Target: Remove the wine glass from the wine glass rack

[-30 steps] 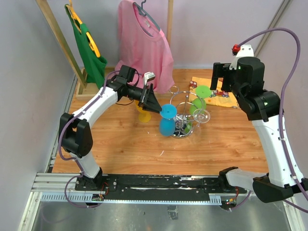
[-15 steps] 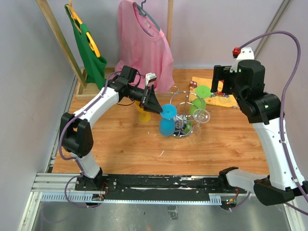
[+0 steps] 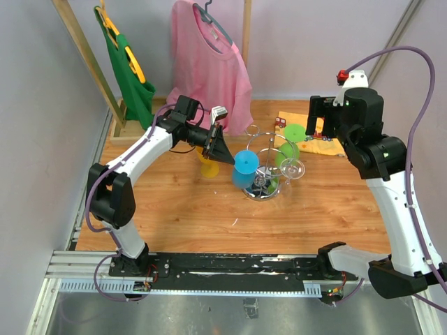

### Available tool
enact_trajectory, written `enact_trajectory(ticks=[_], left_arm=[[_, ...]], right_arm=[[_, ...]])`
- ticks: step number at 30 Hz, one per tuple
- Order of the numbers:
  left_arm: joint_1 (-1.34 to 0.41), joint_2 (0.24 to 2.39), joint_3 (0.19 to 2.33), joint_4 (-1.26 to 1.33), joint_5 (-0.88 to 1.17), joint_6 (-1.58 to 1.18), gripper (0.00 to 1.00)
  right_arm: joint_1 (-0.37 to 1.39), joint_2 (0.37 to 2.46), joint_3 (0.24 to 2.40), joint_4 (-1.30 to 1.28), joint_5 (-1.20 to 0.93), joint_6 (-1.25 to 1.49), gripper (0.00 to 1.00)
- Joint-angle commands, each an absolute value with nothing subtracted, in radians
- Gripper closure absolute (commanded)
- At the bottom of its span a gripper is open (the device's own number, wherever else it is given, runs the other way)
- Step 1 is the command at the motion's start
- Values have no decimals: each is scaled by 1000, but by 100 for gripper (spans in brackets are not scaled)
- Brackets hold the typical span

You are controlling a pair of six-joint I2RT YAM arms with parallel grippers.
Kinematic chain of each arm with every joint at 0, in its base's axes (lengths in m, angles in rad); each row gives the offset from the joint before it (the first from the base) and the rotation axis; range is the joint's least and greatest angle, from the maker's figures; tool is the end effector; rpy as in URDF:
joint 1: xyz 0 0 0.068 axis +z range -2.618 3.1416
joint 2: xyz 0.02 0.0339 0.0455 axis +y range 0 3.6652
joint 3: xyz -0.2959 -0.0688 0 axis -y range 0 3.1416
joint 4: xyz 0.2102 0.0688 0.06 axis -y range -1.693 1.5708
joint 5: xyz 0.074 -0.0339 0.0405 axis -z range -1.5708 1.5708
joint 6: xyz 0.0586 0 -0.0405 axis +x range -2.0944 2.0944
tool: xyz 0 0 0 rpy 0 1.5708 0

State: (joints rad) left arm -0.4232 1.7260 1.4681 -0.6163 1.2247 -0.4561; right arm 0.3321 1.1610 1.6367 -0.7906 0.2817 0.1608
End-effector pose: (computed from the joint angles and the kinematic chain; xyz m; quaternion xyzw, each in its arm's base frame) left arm 0.2915 -0.1918 0.3382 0.1835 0.7723 -0.6078 0.0228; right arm 0.1806 0.0450 0.4941 0.0136 0.8053 0.0317 0.5918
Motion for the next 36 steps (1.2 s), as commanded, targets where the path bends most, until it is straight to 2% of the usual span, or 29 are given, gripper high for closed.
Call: enact_trajectory(ticks=[1, 36], left_arm=[[-434, 1741, 1479, -623, 1255, -464, 100], [-404, 1674, 1455, -683, 1303, -520, 100]], right_arm=[[317, 1150, 1627, -787, 297, 174, 2], [318, 1107, 1588, -787, 291, 181, 2]])
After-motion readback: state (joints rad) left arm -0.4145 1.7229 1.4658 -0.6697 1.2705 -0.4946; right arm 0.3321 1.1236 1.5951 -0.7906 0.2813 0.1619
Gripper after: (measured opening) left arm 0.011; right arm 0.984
